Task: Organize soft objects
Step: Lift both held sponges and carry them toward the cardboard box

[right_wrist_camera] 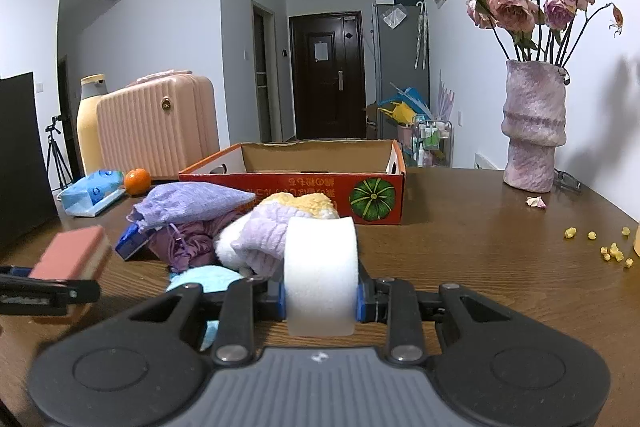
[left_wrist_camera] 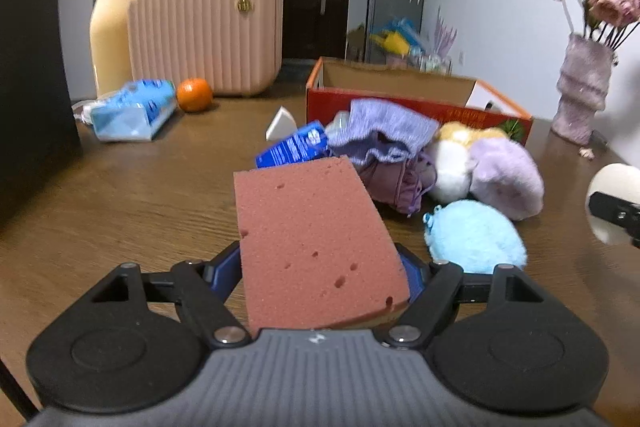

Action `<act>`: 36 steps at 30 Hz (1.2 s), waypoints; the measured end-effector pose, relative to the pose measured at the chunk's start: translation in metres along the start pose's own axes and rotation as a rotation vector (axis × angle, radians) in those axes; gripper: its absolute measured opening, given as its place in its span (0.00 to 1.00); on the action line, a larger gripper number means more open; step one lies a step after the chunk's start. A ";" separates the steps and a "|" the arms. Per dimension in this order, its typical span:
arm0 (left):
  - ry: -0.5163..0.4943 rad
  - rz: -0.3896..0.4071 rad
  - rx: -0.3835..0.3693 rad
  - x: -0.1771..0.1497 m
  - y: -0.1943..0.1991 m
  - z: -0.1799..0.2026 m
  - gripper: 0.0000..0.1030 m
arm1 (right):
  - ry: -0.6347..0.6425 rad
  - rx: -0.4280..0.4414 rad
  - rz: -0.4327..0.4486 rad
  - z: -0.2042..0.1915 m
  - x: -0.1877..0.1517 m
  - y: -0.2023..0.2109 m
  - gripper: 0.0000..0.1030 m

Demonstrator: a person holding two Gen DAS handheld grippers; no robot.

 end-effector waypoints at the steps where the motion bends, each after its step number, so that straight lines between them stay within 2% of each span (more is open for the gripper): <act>1: -0.002 0.019 -0.001 -0.002 0.006 -0.001 0.76 | -0.003 0.000 0.004 -0.001 0.000 0.001 0.28; 8: -0.018 0.098 -0.039 -0.009 0.033 -0.004 0.76 | -0.024 -0.008 0.041 -0.007 -0.001 0.011 0.28; 19: -0.050 0.183 -0.068 0.002 0.053 -0.002 0.76 | -0.012 -0.040 0.090 -0.008 0.011 0.010 0.28; 27: -0.076 0.236 -0.091 0.024 0.056 0.009 0.76 | -0.006 -0.062 0.109 -0.011 0.030 -0.003 0.28; 36: -0.072 0.256 -0.105 0.052 0.047 0.017 0.76 | 0.001 -0.064 0.144 -0.015 0.054 -0.017 0.28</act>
Point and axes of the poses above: each gripper's, at about its wrist camera, not at the fingertips, and y roughly against the way its jaws point, z to its right, x to its top, the point moved 3 cm from there along -y, roughly the way its jaws point, and after that the axes turned 8 degrees about -z, right-handed, at the moved point
